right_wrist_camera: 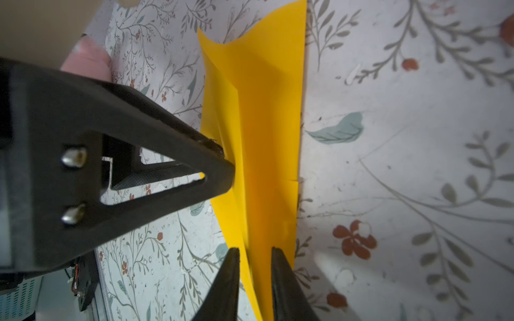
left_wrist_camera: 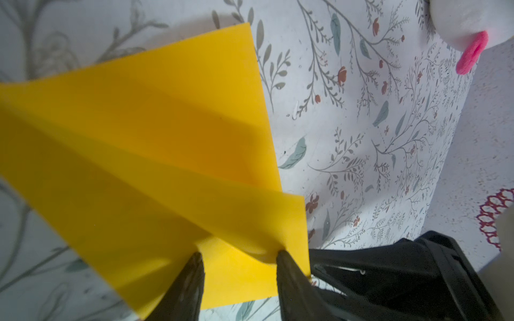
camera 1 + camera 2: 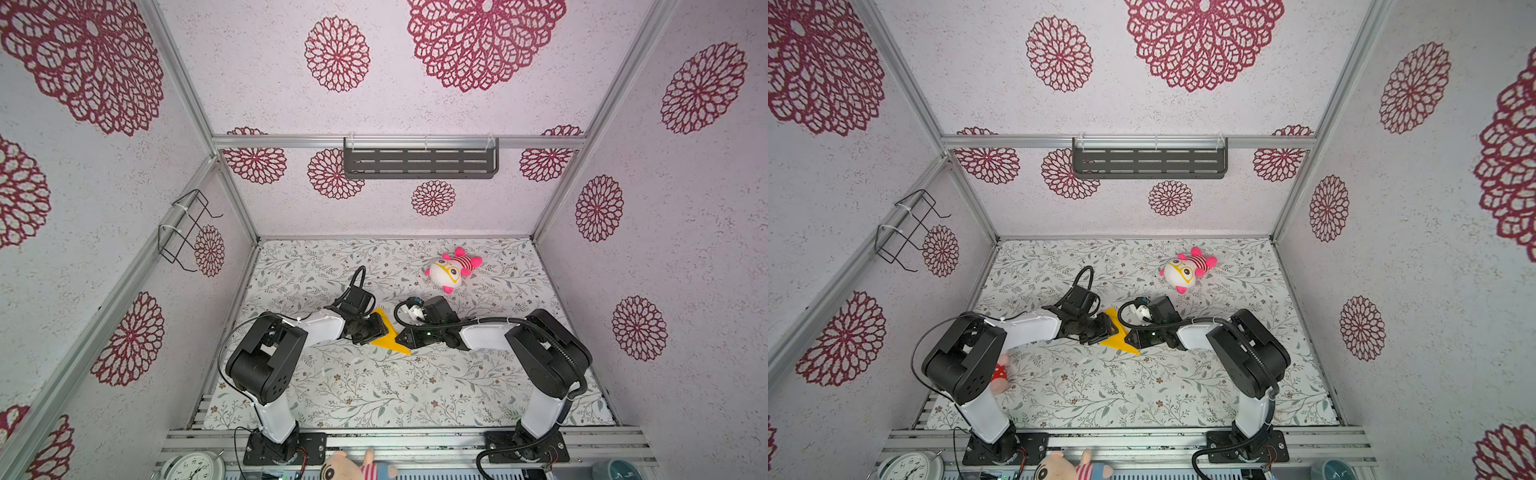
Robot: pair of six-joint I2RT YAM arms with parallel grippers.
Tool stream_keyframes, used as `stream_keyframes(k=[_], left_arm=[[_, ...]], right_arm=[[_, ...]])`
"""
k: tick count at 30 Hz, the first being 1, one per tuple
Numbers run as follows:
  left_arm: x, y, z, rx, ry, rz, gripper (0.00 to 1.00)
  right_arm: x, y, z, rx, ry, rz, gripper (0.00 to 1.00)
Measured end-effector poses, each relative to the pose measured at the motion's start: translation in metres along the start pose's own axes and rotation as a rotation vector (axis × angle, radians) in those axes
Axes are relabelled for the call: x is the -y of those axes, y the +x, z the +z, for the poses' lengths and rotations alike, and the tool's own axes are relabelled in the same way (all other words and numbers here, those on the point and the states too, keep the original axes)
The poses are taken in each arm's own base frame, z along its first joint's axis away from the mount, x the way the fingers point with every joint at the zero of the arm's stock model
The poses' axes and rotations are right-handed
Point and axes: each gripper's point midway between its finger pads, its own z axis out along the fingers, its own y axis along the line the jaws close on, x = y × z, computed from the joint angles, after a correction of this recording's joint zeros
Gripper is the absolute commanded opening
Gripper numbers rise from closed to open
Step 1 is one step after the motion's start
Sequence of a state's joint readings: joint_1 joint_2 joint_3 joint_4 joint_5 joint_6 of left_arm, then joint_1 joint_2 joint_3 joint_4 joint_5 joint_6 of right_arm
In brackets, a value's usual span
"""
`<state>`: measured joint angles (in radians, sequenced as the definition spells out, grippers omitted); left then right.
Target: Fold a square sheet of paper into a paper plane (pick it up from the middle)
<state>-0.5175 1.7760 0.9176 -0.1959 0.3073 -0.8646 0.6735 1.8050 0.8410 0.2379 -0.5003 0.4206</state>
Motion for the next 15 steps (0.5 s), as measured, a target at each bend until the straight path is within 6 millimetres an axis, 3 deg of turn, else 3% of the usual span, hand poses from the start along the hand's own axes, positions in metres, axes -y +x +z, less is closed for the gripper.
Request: stream_keyframes(k=[7,15], left_arm=[[0.0002,-0.0003,0.0001,-0.006,-0.006,-0.003,0.47],[0.0000,-0.0011,-0.0005,-0.004,-0.015,-0.003,0.48]], right_arm=[[0.0009,0.0028,0.0042,-0.010,-0.012,0.002,0.14],[0.0002,0.0052,0.0086,-0.017,-0.036,0.019,0.13]])
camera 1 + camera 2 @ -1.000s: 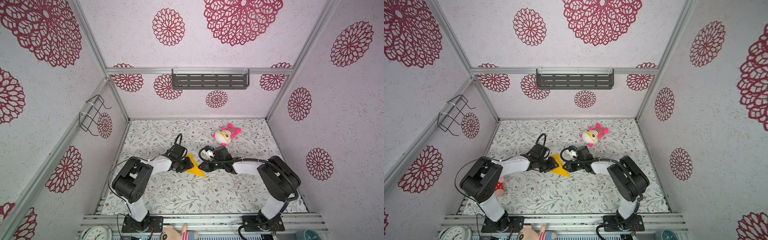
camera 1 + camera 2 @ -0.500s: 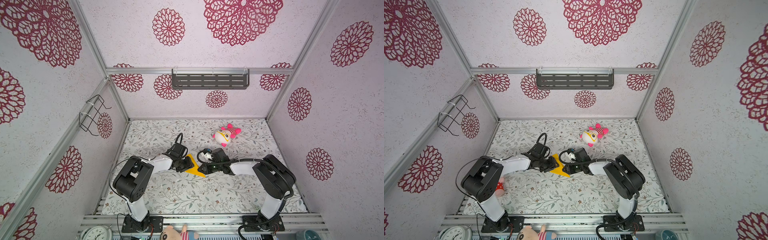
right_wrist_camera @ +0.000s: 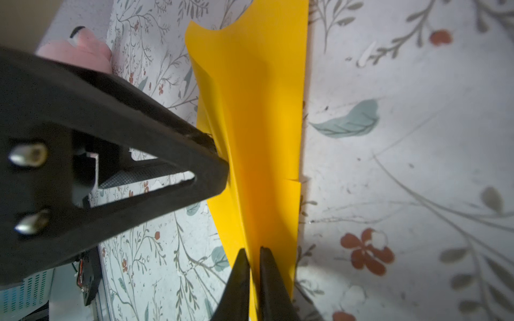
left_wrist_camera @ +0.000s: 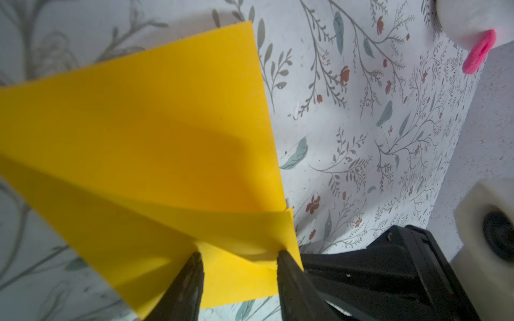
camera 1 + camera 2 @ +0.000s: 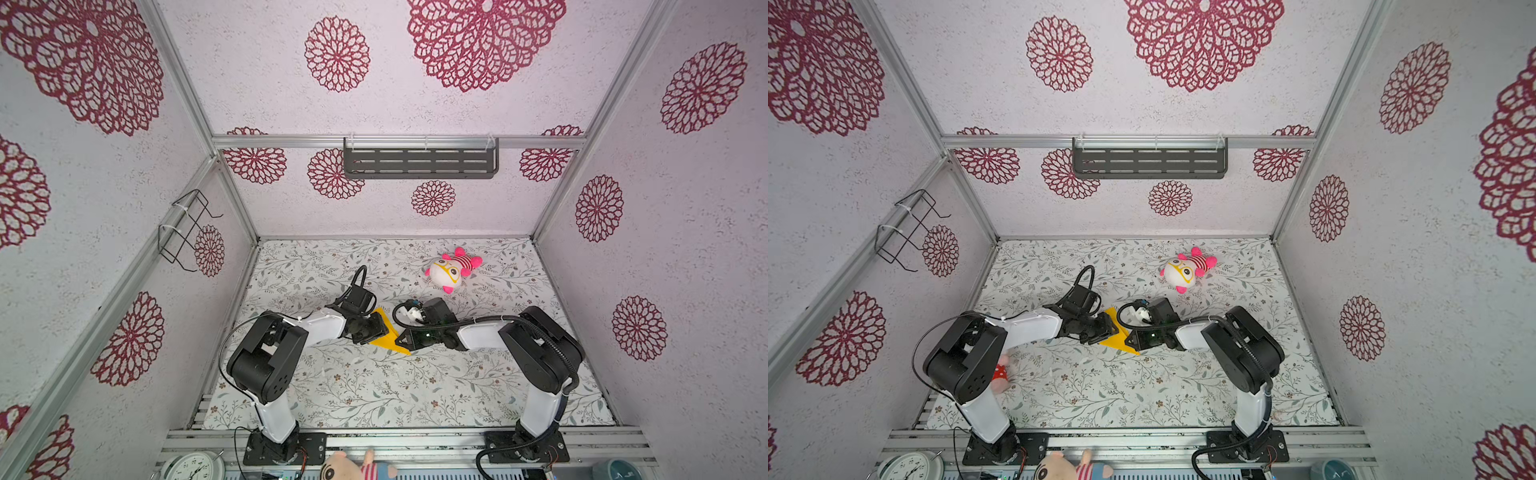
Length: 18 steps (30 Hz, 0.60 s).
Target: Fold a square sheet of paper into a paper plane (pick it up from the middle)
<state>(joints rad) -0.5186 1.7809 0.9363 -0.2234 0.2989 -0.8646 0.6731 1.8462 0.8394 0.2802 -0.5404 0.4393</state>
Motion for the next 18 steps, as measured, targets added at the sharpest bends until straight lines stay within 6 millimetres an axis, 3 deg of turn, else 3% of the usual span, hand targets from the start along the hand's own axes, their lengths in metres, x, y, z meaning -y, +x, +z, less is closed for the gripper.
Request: stream_keyframes(k=[9,14,18], left_arm=[[-0.001,-0.002,-0.007,0.016,-0.016,-0.005,0.53],[0.009,-0.009,-0.022,0.063,0.009,-0.009,0.52],[0.010,-0.010,-0.023,0.071,0.015,-0.017,0.49]], right_arm=[[0.002,0.000,0.000,0.022,-0.039,0.068,0.11],[0.002,0.001,0.001,0.029,-0.070,0.113,0.10],[0.003,0.001,0.001,0.036,-0.088,0.141,0.10]])
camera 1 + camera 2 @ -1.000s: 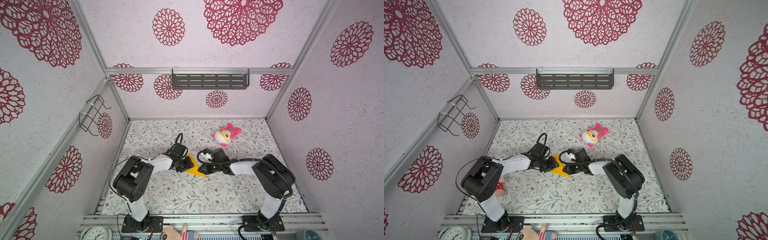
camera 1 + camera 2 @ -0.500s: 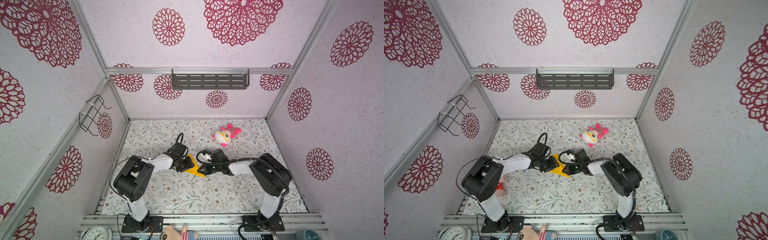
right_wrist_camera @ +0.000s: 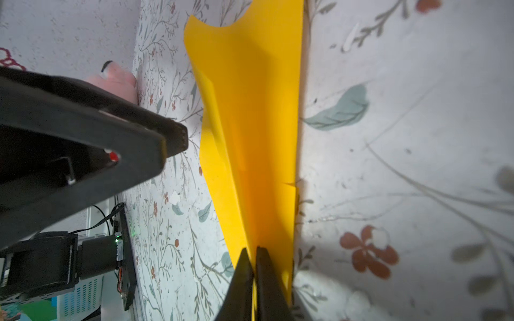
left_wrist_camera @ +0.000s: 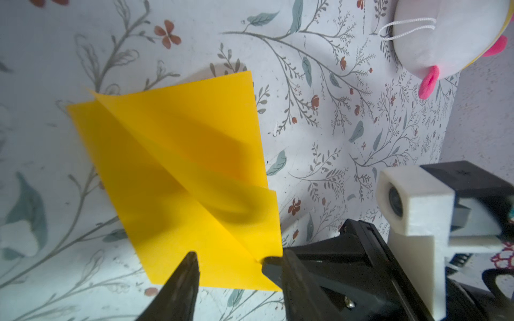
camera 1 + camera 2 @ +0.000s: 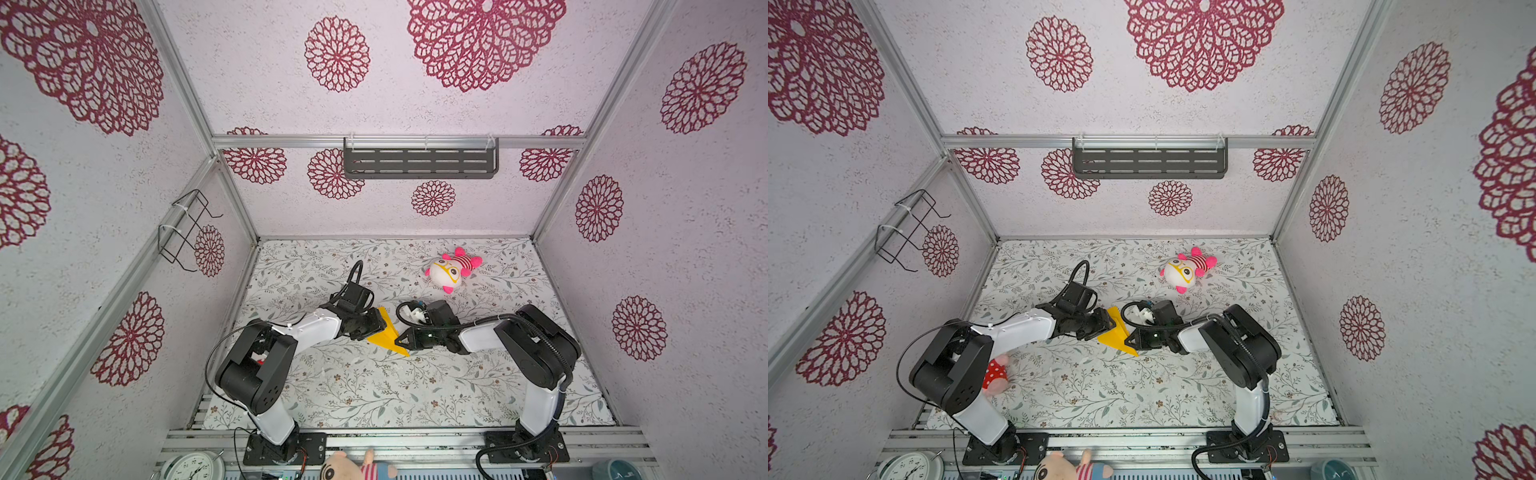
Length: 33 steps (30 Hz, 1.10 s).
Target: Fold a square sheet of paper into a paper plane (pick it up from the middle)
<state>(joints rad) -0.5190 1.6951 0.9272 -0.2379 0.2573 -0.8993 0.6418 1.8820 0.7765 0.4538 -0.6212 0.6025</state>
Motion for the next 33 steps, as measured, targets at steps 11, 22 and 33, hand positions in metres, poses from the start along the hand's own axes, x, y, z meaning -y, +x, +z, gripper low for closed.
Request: stream_keyframes(k=[11,22,33], left_arm=[[-0.011,0.005,0.019,-0.046,-0.031,-0.035,0.49],[-0.019,0.000,0.023,-0.070,-0.135,-0.070,0.43],[-0.019,0.000,0.027,-0.113,-0.180,-0.064,0.47]], right_arm=[[-0.001,0.001,0.001,-0.007,-0.032,0.044,0.11],[-0.003,0.000,0.000,-0.011,-0.051,0.049,0.19],[-0.002,0.000,-0.003,-0.004,-0.060,0.055,0.19]])
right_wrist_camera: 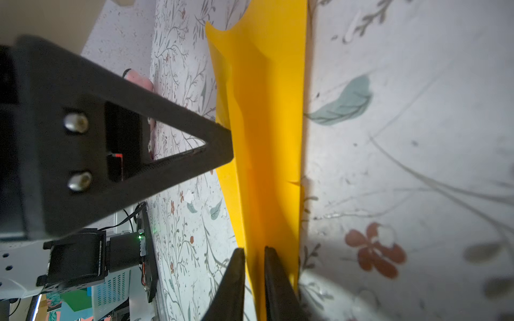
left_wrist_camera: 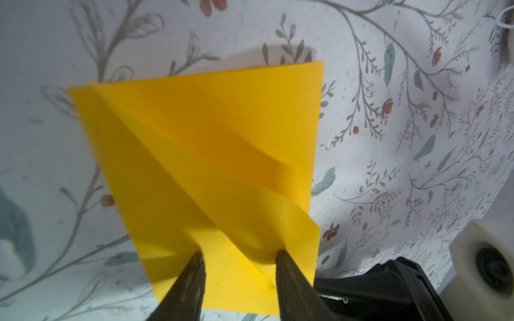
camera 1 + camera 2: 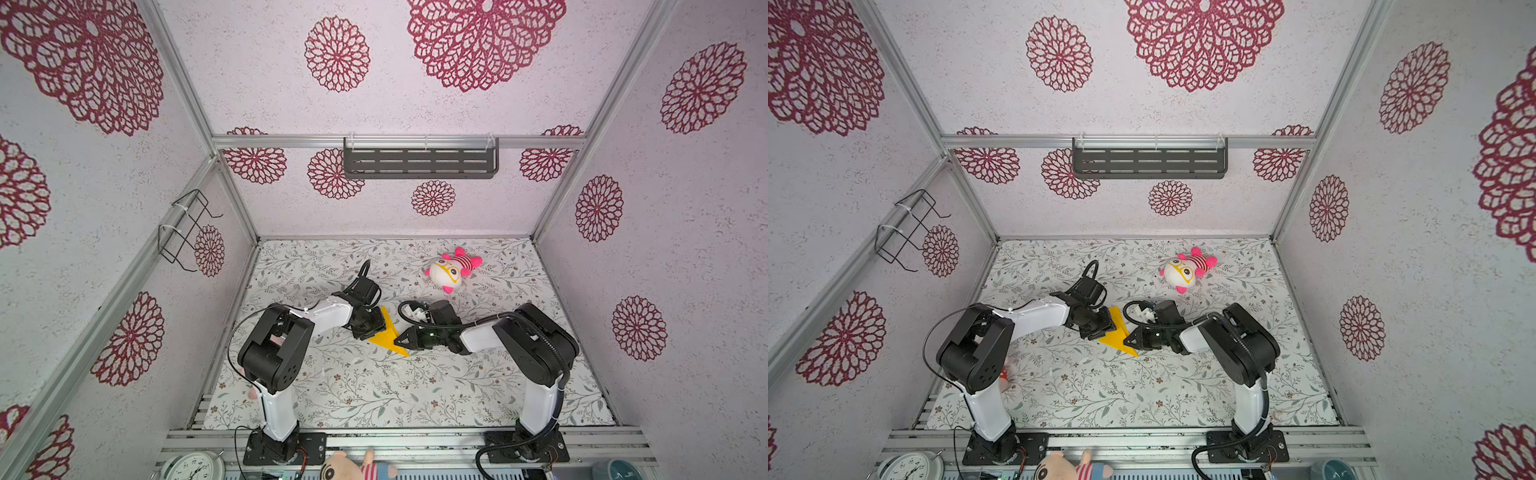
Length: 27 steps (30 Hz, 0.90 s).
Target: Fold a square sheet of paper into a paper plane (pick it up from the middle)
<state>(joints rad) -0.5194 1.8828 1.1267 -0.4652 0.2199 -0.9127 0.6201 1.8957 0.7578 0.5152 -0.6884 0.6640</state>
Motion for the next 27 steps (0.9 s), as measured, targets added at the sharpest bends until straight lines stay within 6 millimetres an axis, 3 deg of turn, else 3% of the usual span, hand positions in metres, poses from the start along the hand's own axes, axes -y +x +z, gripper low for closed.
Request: stream_keyframes(k=[9,16,27], left_arm=[[-0.003,0.003,0.007,-0.054,-0.059,0.025,0.50],[-0.003,0.004,0.009,-0.073,-0.091,0.045,0.52],[-0.003,0.005,0.013,-0.094,-0.148,0.068,0.51]], right_arm=[[0.000,0.002,-0.016,0.030,0.005,0.020,0.25],[-0.016,-0.011,-0.037,0.114,-0.005,-0.010,0.26],[-0.025,-0.018,-0.039,0.150,-0.033,-0.031,0.13]])
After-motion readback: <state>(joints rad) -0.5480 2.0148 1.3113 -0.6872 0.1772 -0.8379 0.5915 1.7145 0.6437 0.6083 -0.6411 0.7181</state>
